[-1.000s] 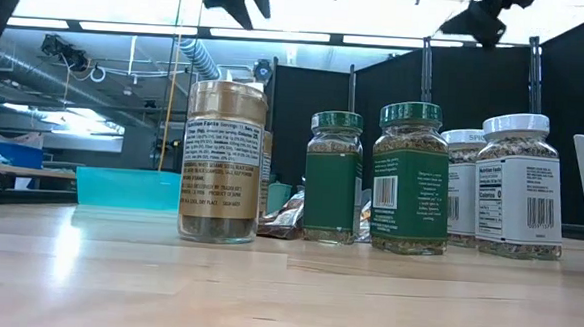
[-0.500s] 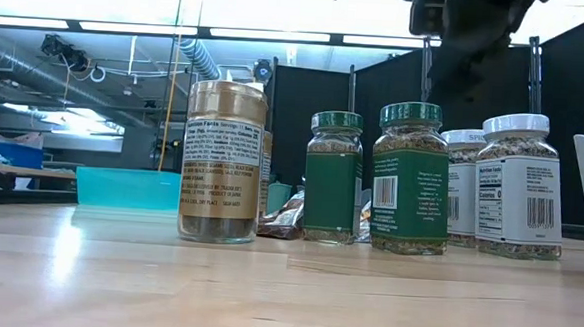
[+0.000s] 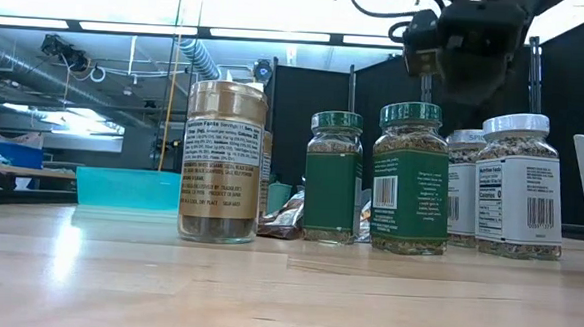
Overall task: Sort spices by type
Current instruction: Put the top white seasoning bottle into the gray bin
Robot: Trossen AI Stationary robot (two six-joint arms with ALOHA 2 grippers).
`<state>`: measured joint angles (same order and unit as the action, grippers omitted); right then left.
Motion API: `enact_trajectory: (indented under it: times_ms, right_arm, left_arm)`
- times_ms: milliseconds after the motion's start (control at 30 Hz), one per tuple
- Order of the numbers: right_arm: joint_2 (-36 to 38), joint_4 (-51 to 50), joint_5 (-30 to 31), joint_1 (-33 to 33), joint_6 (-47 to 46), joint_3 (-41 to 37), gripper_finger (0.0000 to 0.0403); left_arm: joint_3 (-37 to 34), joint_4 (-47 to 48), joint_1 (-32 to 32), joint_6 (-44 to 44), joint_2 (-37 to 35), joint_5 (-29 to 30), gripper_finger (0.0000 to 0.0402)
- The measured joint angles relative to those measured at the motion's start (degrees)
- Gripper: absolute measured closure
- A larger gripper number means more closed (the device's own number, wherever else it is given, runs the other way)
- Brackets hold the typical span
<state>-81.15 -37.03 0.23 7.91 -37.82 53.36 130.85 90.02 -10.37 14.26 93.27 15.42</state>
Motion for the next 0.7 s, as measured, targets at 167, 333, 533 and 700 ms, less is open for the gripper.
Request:
enact_trajectory:
  times_ms: [167,333,533,700]
  right_arm:
    - [-2.21,-0.42,0.20,0.53,-1.52,0.00,0.0129]
    - [-3.70,-0.47,0.38,0.56,-3.66,0.23,0.0140]
    - [-3.49,-2.63,0.86,0.53,-5.83,0.37,0.0197]
    - [-3.32,-3.72,0.60,0.53,-6.18,0.30,0.0197]
  left_arm:
    - [0.00,0.00,0.00,-0.53,0.00,0.54,0.0138]
    - [0.00,0.00,0.00,-0.55,0.00,0.62,0.0138]
    - [0.00,0.00,0.00,-0.55,0.00,1.51,0.0138]
    - [0.00,-0.02,0.00,-0.55,0.00,1.70,0.0138]
